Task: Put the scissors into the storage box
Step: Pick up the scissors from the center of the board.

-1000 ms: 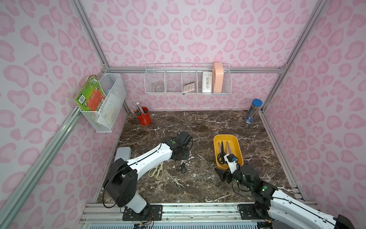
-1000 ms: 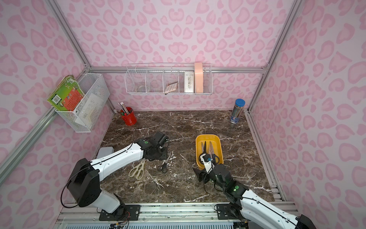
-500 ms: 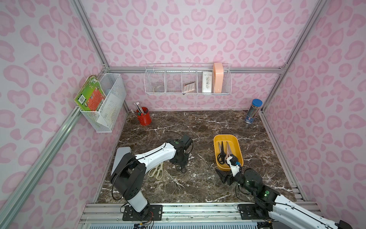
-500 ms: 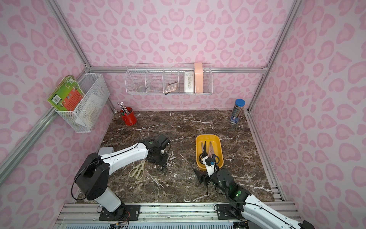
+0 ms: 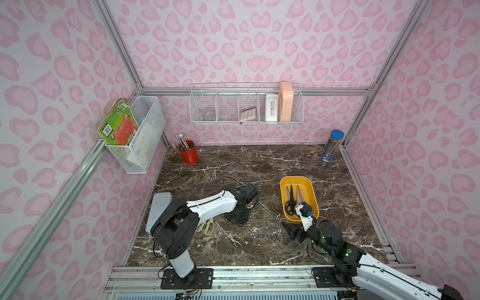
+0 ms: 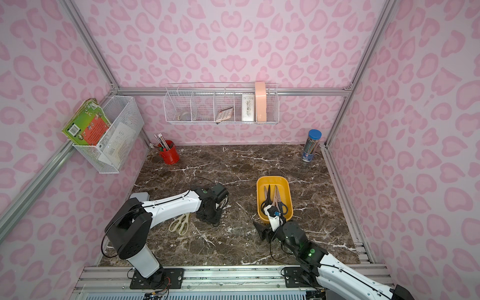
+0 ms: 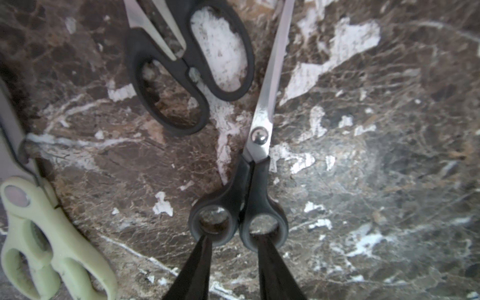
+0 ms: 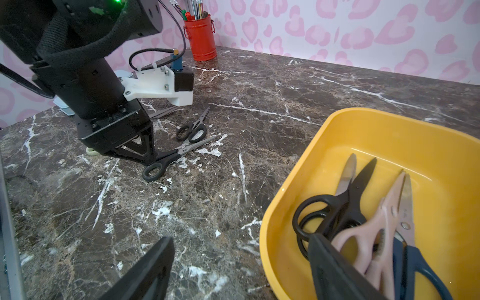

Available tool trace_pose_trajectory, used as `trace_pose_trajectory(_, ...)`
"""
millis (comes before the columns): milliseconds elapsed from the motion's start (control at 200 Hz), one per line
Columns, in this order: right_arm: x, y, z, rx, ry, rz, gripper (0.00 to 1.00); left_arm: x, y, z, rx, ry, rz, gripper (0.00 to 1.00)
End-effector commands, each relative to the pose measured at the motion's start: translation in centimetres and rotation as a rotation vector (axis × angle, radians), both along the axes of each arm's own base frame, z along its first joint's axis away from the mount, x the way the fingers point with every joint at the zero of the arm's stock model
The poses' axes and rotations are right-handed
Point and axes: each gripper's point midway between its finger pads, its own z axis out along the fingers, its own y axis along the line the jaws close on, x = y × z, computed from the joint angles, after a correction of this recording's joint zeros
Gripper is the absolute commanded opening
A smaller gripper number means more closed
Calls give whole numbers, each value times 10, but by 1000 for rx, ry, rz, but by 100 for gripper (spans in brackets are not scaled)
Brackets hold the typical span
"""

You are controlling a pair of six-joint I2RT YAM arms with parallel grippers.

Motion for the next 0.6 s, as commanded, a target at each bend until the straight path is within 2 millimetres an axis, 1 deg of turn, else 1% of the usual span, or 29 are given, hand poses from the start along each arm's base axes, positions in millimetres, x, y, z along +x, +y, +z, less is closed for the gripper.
trace_pose_trajectory(0,3,2,11,25,-25,-4,83,2,5,0,22,-19,6,36)
trace_pose_trajectory(95,4,2,10,21,-22,-11,83,4,2,-2,17,-13,0,36)
trace_pose_trajectory(275,4,2,9,16,-17,-13,83,1,-2,-16,8,18,7,35)
trace_pose_trajectory(395,4,2,9,16,-17,-12,83,-1,-1,-25,24,33,11,34)
trace_pose_trajectory(460,5,2,9,16,-18,-15,83,-2,-1,-29,26,37,11,30)
trace_pose_trajectory(555,4,2,8,13,-15,-14,83,-1,-1,-34,37,39,20,30)
trace_pose_trajectory(595,5,2,8,15,-17,-16,83,0,-1,-35,41,38,19,26)
